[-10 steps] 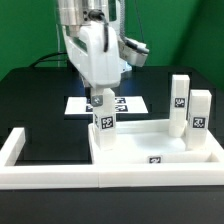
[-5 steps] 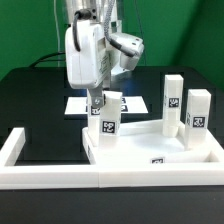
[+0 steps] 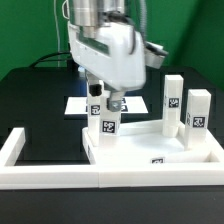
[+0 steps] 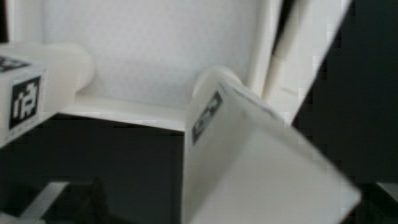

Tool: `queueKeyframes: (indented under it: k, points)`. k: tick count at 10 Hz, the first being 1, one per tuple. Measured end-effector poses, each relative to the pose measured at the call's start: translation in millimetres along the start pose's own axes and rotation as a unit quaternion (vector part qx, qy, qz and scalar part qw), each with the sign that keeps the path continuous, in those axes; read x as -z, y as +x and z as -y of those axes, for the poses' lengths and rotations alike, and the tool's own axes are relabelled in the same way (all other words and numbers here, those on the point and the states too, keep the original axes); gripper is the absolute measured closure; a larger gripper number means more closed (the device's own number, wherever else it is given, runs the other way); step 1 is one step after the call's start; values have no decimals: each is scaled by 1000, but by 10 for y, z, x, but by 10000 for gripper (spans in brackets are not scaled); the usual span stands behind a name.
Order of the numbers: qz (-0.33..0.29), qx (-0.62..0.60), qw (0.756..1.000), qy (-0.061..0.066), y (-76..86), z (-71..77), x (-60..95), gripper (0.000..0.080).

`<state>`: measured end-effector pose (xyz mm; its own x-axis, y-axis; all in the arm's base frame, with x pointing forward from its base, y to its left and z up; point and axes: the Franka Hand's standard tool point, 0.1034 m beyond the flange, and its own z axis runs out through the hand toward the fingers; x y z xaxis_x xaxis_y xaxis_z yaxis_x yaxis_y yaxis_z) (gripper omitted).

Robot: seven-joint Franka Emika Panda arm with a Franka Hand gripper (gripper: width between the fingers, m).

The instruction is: Assemble desk

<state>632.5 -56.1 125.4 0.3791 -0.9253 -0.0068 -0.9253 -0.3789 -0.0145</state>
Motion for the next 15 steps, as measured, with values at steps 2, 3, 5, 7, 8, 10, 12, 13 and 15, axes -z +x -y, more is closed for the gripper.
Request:
queueKeyframes:
  k: [2, 3, 5, 7, 8, 10, 12, 13, 15]
  points:
    - [-3, 45, 999, 9, -7, 2, -15, 152]
    - [-3, 92, 996, 9, -6, 2, -16, 150]
    - [-9, 184, 983, 12, -42, 40, -19, 150]
    - [-27, 233, 971, 35, -27, -4, -88, 150]
    - [-25, 228, 973, 35, -35, 9, -83, 164]
    - [-24, 211, 977, 35, -37, 6, -94, 337]
    - [-20, 135, 990, 38, -41, 6, -101, 512]
    - [-18, 112, 993, 38, -43, 6, -102, 512]
    - [-14, 10, 999, 40, -48, 8, -105, 512]
